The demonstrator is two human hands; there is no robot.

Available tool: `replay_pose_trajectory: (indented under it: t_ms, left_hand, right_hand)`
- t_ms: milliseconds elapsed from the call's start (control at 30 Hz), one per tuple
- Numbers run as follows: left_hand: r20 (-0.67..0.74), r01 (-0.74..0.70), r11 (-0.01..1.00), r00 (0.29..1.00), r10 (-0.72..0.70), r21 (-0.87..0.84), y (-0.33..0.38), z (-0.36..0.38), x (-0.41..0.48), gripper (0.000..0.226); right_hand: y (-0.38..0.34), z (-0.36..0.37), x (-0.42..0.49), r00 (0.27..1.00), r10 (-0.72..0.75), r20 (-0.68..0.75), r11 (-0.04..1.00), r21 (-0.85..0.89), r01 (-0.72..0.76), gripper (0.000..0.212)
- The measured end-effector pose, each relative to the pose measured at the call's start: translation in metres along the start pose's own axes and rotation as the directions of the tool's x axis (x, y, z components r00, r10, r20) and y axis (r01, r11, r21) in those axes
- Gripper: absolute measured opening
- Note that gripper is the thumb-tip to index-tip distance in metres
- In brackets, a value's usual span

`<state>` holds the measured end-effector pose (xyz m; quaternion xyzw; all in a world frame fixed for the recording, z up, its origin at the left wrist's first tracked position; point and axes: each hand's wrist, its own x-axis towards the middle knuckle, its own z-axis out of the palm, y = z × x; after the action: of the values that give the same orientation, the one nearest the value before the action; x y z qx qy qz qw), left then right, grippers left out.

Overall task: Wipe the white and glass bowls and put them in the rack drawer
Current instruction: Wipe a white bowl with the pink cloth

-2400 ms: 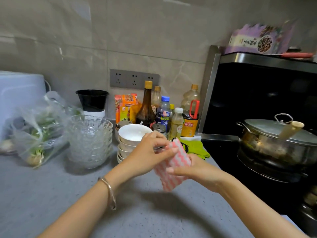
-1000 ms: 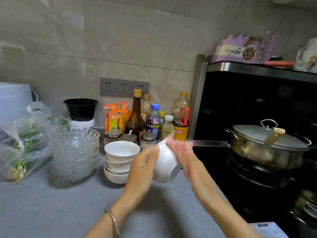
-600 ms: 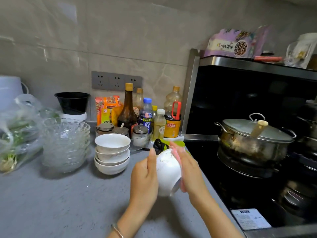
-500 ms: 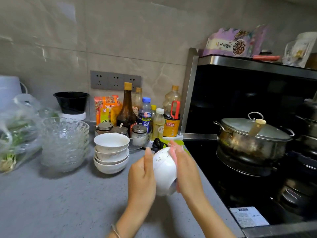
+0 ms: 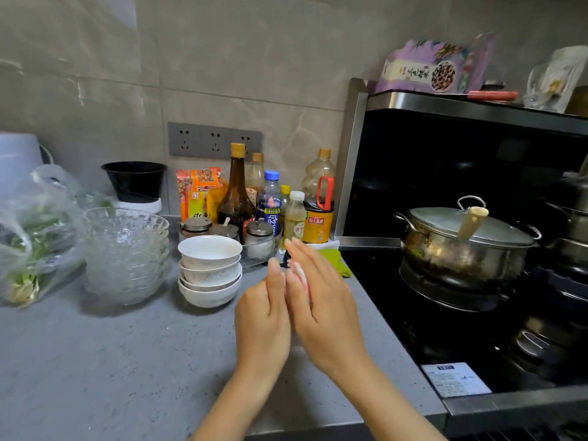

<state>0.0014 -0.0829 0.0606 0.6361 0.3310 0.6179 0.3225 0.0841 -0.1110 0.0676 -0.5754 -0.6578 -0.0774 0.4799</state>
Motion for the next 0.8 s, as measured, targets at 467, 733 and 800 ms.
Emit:
replay_pose_trajectory:
  t_ms: [467, 733, 800]
  left_hand:
    - [0.361, 0.208, 0.950, 0.926, -0.114, -0.234, 0.010, -0.026, 0.012, 0.047]
    - [0.410, 0.136, 0.990, 0.906, -0.106, -0.045, 0.018, -0.023, 0.023, 0.053]
    - [0.280, 0.118, 0.992, 0.955, -0.101, -0.047, 0.020, -0.018, 0.018, 0.055]
  right_hand:
    - [0.024, -0.031, 0.013, 0.740, 0.602, 0.301, 0.424, 0.665, -0.615, 0.036]
    - [0.012, -0.037, 0.019, 0.831, 0.516, 0.205, 0.683, 0.487, -0.544, 0.049]
    - [0.007, -0.033, 0.012, 0.875, 0.466, 0.127, 0.738, 0.490, -0.464, 0.062]
